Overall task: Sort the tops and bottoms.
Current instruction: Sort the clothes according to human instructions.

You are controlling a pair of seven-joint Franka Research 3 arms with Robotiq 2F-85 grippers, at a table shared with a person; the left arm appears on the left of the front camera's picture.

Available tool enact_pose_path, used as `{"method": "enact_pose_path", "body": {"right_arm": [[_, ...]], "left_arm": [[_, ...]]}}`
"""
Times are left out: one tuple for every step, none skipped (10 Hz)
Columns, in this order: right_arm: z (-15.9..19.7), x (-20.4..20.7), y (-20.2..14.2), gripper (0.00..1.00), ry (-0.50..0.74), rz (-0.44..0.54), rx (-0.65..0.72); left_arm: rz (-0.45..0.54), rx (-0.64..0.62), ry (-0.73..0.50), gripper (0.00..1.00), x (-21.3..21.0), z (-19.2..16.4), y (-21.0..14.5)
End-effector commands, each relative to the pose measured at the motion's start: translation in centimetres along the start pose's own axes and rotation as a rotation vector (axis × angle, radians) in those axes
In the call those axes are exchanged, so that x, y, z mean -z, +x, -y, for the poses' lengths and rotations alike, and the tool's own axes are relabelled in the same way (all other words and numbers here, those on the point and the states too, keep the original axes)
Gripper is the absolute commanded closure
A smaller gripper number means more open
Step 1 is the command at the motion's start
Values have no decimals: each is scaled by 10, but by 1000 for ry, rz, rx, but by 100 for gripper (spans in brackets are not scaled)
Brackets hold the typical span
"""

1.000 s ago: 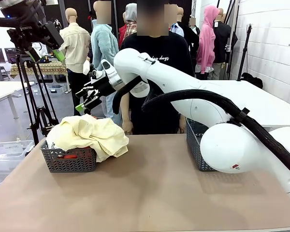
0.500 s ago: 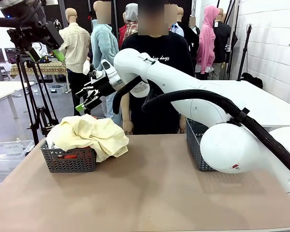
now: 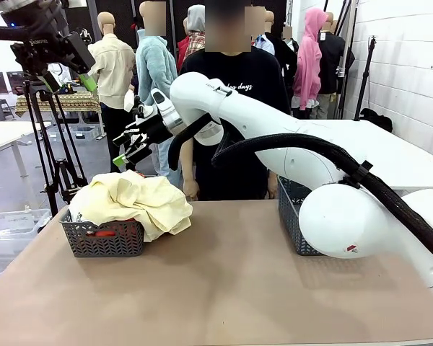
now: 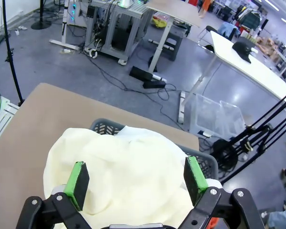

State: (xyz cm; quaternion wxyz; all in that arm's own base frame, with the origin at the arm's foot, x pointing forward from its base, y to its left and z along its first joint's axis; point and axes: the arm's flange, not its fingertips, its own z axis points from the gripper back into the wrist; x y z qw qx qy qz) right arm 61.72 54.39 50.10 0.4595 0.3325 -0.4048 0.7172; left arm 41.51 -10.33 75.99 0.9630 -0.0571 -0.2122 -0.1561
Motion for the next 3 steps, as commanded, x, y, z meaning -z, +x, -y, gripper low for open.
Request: {"method": "enact_pose_path", "body": {"right_arm": [[-1,-1,3,0,10,-16,-14],[-1,-1,3,0,10,-16,-14],[-1,-1,3,0,10,-16,-14]], "left_arm": [[-9,-3,12,0,-2,-1,-2],[-9,-3,12,0,-2,-1,-2],[-9,-3,12,0,-2,-1,-2]]}}
